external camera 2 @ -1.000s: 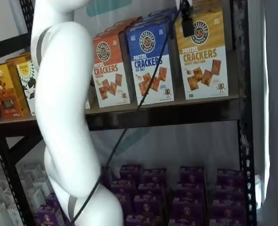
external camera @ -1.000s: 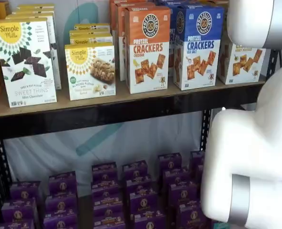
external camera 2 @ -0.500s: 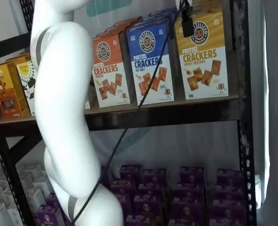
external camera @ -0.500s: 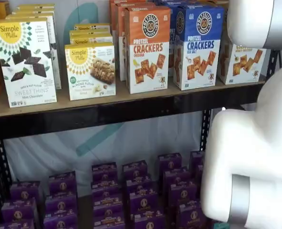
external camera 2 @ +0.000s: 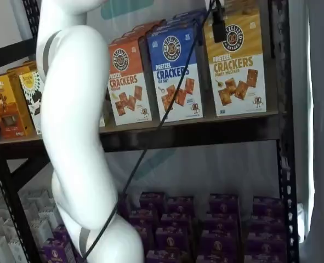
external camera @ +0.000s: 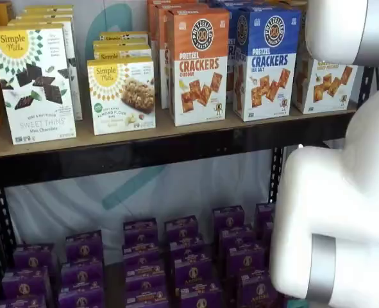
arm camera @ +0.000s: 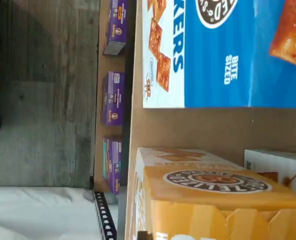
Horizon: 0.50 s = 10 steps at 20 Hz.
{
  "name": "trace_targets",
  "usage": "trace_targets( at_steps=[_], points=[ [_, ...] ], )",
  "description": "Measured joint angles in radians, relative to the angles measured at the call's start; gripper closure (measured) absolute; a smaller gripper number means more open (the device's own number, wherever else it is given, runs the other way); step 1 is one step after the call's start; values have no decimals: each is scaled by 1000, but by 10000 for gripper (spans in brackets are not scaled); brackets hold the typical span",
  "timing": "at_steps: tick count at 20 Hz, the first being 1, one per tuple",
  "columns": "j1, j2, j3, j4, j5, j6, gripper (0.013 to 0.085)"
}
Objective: Retrieve the yellow and white box located on the top shelf, the sixth one from the left
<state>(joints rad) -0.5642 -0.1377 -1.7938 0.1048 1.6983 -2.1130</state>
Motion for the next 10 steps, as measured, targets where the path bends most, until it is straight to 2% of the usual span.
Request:
trace_targets(
  at_steps=[10],
  points=[
    [-14,-5,-11,6,30,-9,370]
  ],
)
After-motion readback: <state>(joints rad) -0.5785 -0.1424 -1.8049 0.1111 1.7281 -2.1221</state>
